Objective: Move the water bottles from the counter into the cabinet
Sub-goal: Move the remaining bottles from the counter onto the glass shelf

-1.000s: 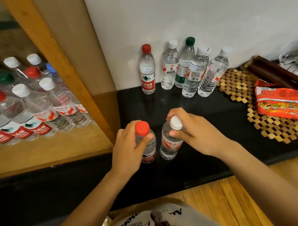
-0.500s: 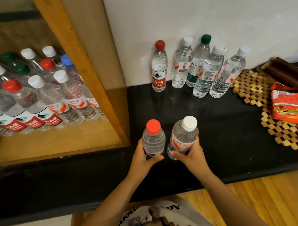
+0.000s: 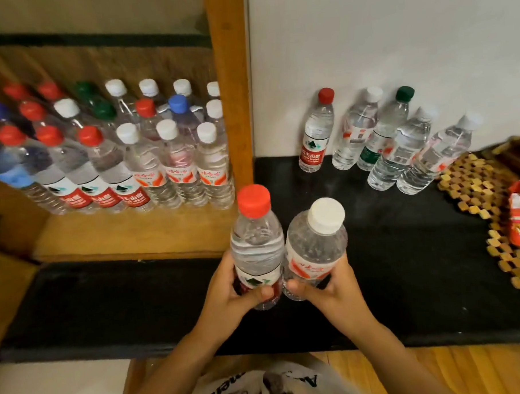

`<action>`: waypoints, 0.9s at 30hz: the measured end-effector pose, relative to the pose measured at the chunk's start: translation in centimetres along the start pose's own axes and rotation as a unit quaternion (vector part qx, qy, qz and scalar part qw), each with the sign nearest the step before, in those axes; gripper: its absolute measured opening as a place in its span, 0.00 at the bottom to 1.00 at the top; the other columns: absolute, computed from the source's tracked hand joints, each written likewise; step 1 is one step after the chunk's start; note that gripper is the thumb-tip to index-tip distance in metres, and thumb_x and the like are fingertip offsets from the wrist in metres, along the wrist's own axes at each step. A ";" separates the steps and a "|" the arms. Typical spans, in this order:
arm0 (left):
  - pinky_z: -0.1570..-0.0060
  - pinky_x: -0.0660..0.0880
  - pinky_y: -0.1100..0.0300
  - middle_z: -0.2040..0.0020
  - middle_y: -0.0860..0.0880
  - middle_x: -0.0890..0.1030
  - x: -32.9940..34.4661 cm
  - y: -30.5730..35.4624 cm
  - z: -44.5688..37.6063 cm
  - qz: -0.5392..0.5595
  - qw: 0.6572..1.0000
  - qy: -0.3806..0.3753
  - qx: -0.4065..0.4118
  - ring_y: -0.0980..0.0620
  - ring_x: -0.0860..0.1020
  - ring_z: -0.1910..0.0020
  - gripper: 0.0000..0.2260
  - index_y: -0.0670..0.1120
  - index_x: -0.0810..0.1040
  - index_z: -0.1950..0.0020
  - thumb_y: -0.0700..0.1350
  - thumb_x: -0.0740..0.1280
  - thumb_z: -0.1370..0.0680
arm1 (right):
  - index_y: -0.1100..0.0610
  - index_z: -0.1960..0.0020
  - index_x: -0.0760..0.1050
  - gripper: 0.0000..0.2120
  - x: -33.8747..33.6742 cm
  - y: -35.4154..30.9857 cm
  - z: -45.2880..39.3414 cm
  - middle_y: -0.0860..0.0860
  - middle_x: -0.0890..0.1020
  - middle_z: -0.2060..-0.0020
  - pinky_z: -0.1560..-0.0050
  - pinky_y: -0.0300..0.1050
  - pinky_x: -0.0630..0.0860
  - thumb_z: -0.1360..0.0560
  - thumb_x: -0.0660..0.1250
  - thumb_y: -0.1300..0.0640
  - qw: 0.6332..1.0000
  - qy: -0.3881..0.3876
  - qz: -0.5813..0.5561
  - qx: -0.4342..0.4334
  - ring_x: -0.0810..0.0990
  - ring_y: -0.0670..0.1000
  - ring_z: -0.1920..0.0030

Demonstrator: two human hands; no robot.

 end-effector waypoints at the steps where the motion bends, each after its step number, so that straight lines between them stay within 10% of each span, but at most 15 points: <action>1: 0.47 0.71 0.73 0.40 0.63 0.77 -0.9 1.2 0.3 0.009 1.000 0.004 0.013 0.63 0.75 0.40 0.29 0.53 0.68 0.37 0.56 0.74 0.35 | 0.40 0.32 0.60 0.37 1.0 -1.0 -0.3 0.38 0.74 0.37 0.45 0.30 0.73 0.35 0.76 0.46 1.000 -0.017 -0.011 -0.010 0.74 0.42 0.37; 20: 0.52 0.77 0.64 0.46 0.54 0.83 -19.0 23.8 1.9 0.090 0.959 0.119 0.242 0.55 0.81 0.47 0.23 0.57 0.77 0.41 0.58 0.74 0.35 | 0.33 0.34 0.61 0.31 18.9 -26.6 -7.0 0.33 0.73 0.38 0.45 0.32 0.74 0.32 0.72 0.45 0.944 -0.196 -0.109 -0.242 0.73 0.38 0.37; 27: 0.50 0.78 0.55 0.44 0.49 0.82 -24.6 31.9 0.1 -0.001 0.943 0.150 0.298 0.47 0.80 0.45 0.27 0.55 0.75 0.40 0.62 0.73 0.36 | 0.47 0.33 0.58 0.33 22.3 -34.0 -11.0 0.35 0.78 0.44 0.54 0.30 0.76 0.33 0.71 0.58 0.932 -0.190 -0.104 -0.292 0.77 0.38 0.43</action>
Point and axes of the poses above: each hand's wrist, its own z-axis away from the middle knuckle, its own x-axis out of the palm, y = z × x, the point moved 8 cm from there along -z, towards the middle knuckle
